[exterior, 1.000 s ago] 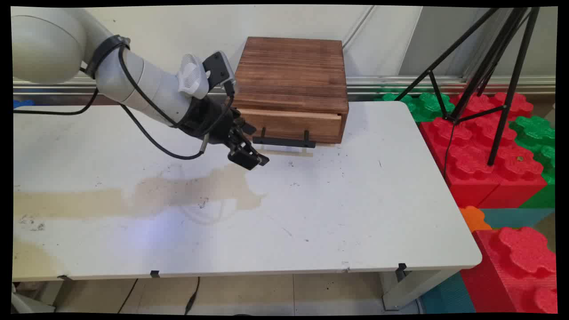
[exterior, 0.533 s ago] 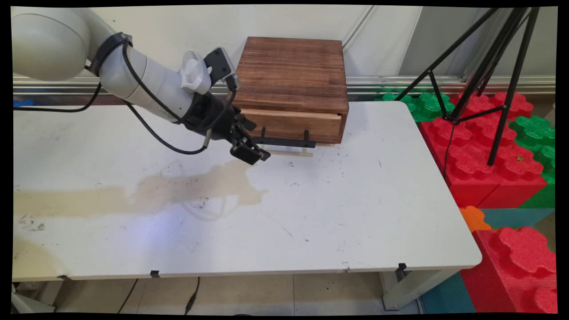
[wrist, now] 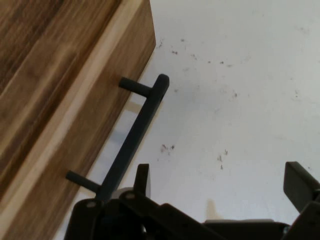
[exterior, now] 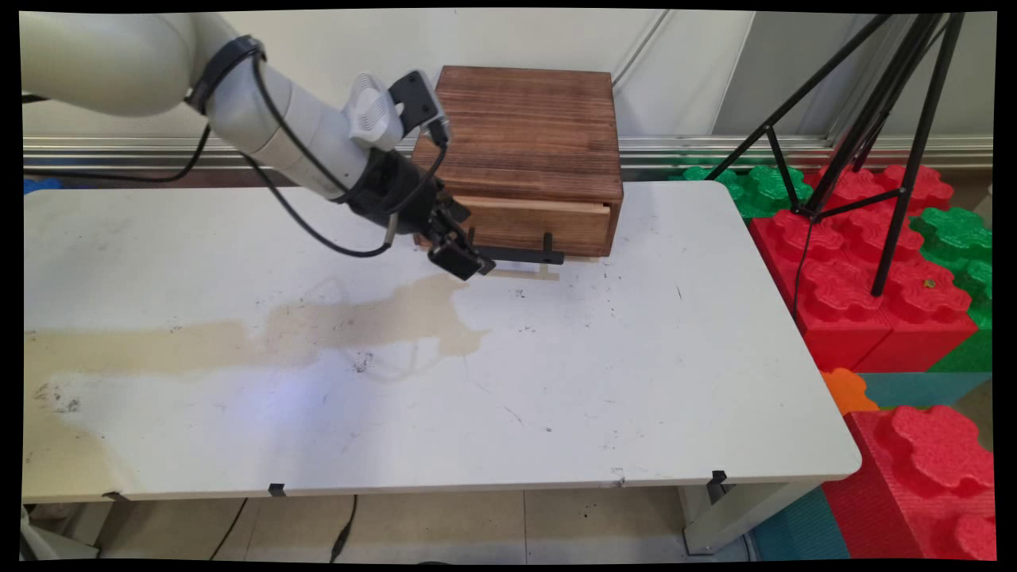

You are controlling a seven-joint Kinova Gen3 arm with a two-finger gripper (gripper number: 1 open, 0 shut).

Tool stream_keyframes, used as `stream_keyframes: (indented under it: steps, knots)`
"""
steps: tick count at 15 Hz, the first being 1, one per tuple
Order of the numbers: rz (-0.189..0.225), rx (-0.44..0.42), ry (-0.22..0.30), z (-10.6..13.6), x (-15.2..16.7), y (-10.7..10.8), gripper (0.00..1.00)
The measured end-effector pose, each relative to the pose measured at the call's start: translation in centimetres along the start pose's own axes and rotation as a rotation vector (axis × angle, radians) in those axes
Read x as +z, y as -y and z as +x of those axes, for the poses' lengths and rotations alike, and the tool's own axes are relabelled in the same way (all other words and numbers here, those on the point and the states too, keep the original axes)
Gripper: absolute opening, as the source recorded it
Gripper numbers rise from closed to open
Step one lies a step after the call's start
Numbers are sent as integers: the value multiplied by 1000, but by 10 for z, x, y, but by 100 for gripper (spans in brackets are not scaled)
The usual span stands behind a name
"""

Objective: Open the drawer

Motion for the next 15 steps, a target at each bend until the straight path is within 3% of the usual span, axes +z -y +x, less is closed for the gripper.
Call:
stream_keyframes:
  steps: [6, 15]
  knots:
    - [5, 21, 38, 23, 25, 14, 100]
    - [30, 42, 127, 38, 75, 33, 100]
